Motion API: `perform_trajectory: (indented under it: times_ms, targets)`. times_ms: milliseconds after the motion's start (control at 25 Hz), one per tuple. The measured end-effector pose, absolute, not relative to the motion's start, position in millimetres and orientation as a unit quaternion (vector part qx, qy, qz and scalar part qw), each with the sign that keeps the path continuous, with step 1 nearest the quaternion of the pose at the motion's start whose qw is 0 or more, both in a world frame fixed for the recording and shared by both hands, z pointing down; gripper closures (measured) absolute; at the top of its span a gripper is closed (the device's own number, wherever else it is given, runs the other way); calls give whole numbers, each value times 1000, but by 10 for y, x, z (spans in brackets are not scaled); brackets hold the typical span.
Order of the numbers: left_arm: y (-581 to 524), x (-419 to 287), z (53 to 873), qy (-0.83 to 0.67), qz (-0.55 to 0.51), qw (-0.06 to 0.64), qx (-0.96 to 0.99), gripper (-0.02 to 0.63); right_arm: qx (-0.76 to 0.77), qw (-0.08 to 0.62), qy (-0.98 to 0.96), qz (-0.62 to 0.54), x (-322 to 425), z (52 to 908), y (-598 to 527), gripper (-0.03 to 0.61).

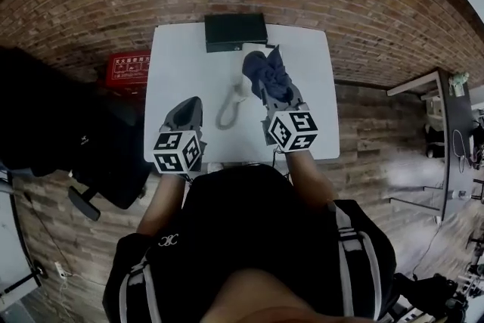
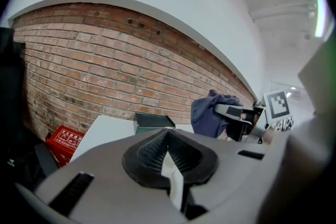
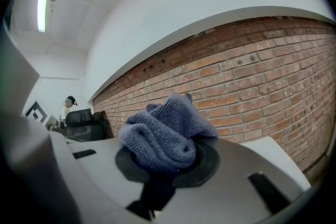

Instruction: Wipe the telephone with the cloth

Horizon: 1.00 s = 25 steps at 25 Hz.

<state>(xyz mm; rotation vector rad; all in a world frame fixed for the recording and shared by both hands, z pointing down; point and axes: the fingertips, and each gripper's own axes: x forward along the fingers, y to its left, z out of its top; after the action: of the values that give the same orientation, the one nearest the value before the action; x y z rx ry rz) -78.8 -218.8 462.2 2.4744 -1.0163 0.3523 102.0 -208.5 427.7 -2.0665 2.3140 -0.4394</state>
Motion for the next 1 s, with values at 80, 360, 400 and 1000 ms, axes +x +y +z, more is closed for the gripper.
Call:
perform_trajectory:
  times_ms: [80, 360, 400, 1000]
  targets:
    - [-2240, -784, 4630, -383, 126, 221, 888, 621, -652, -10, 748, -125, 1080, 4274, -2228, 537]
    - [-2301, -721, 4630, -427, 112, 220, 870, 621, -623, -60, 770, -124, 1317, 4605, -2590, 537]
    - [-2313, -724, 4629, -434, 109, 221, 866, 621, -621, -67, 771, -123, 1369, 4641, -2645, 537]
    - [-2245, -736, 4890, -482, 133, 252, 828, 621, -594, -116, 784, -138, 1743, 5069, -3493, 537]
